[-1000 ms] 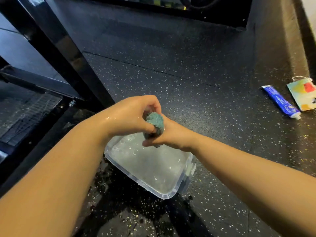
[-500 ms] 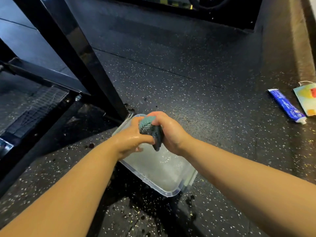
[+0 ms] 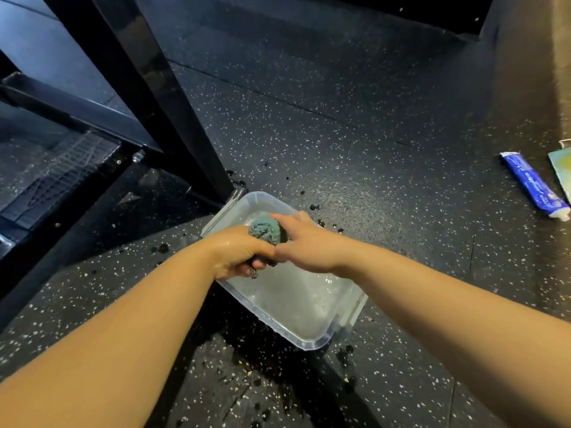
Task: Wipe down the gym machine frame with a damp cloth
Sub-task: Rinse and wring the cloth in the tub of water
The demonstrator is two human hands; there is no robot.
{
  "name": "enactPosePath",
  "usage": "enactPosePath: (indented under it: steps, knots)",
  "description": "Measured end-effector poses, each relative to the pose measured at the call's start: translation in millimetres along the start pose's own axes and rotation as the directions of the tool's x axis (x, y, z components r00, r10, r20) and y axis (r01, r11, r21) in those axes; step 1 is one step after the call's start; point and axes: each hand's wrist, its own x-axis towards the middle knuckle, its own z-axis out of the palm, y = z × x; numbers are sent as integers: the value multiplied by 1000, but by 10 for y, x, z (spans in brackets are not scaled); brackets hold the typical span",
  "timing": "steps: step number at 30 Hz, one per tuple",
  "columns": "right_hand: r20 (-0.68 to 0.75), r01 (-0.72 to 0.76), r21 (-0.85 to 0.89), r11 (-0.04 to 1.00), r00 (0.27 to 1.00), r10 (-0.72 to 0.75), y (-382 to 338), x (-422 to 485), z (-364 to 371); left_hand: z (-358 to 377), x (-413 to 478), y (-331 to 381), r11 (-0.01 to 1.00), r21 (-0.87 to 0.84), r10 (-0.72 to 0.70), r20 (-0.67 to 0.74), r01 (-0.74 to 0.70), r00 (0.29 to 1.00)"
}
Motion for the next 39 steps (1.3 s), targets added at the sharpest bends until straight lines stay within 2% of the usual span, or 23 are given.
enactPosePath:
  steps: [1,2,3,5,7,9,12,14,15,17,18,21,23,28,30,33,37,39]
  knots:
    - [-54,27,-254,967,998,-42,31,-10,-43,-32,-2,12,998,57,-30,6,30,1000]
    - [-96,76,-412,908,987,-126,66,-12,-66,-47,-6,23,994,94,-64,2,64,998]
    - [-91,150,-483,863,971,-220,88,-23,-79,-48,-1,35,989,118,-87,-9,88,996]
    - [14,330,-568,754,920,-392,149,7,-51,-11,-4,71,973,203,-105,-23,108,994]
    - [92,412,-638,651,879,-467,213,59,26,66,-8,92,945,306,-123,5,115,992]
    - [41,359,-662,658,894,-447,194,96,83,141,-1,82,914,388,-140,25,120,990]
    - [2,201,-750,631,954,-301,145,136,155,215,68,36,858,494,-152,-20,142,988]
    - [-25,125,-760,638,975,-221,111,149,177,267,78,64,777,608,-147,-74,162,986]
    - [-40,90,-749,656,983,-180,86,156,182,289,87,76,699,696,-121,-113,165,986]
    - [-63,9,-712,702,995,-77,57,185,191,332,99,130,471,863,-21,-198,184,980]
    - [-77,-27,-697,716,996,-38,50,198,196,342,120,134,394,890,9,-253,229,967]
    - [-113,-65,-627,777,994,-8,87,234,228,378,129,164,262,881,8,-411,394,912]
    - [-112,-67,-530,845,994,8,137,243,243,397,167,187,187,896,63,-420,403,905]
    - [-8,-26,-270,963,1000,24,167,185,207,353,142,209,-23,967,153,-248,254,957]
    - [23,-76,-38,996,997,77,194,149,226,348,140,204,-118,980,171,-136,158,976]
    - [79,-243,277,930,970,229,280,153,262,308,181,195,-242,970,210,27,25,977]
    - [187,-378,434,818,926,329,294,116,232,299,185,260,-355,932,199,151,-73,968]
    - [203,-401,525,751,916,346,238,24,216,344,127,335,-348,932,192,178,-103,965]
